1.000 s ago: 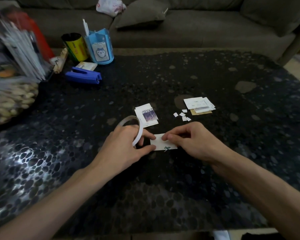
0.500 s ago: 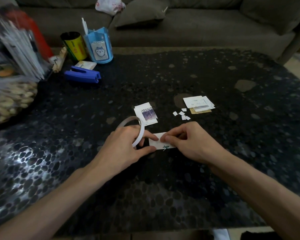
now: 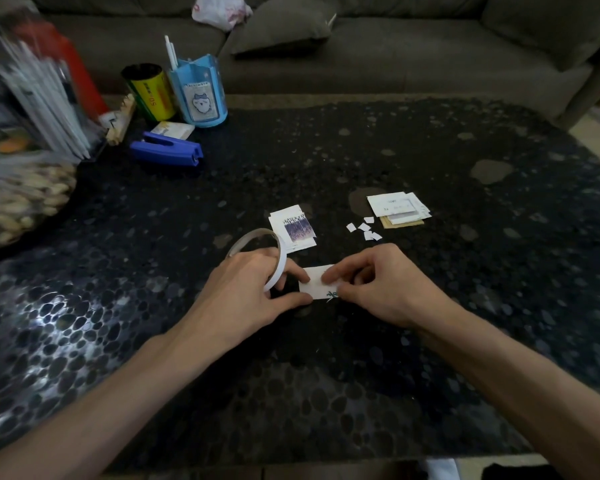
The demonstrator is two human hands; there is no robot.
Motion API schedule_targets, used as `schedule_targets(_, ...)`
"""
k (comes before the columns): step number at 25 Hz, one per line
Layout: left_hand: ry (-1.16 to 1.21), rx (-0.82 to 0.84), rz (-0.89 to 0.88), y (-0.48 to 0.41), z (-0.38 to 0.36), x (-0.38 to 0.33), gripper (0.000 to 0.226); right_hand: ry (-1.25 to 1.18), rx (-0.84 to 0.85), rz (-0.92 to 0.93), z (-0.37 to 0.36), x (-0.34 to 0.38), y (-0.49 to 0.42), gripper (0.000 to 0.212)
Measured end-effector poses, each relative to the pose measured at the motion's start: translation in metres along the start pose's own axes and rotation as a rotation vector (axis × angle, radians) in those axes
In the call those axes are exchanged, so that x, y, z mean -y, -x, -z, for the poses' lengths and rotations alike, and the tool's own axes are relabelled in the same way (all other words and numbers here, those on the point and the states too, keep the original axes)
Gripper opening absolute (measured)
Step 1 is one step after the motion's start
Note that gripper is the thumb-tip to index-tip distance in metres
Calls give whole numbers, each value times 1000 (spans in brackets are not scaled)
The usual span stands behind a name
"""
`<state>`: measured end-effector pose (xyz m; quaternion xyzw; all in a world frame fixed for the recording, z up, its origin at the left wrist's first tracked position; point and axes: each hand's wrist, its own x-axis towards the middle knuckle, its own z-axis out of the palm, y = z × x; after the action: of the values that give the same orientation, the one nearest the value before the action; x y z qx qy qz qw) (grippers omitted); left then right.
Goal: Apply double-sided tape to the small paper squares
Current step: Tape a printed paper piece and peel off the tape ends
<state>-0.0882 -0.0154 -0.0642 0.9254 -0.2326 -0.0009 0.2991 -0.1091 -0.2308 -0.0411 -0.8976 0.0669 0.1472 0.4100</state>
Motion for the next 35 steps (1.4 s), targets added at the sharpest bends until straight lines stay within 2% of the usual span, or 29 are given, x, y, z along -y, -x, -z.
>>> schedule_targets(3,13,16,31,-1,-1,2,24,-48,13,-2,4,2,1,28)
schedule_targets(9,27,14,35,0,-1,2,24,-17,18,-24,1,4,3,22)
schedule_targets(18,69,13,-48,1,-3,3,24,-15,-2,-50,0,6,3,22)
schedule_targets(35,-61,-20,-153,3,-10,6,23,-16,-5,-54,1,8,3,25)
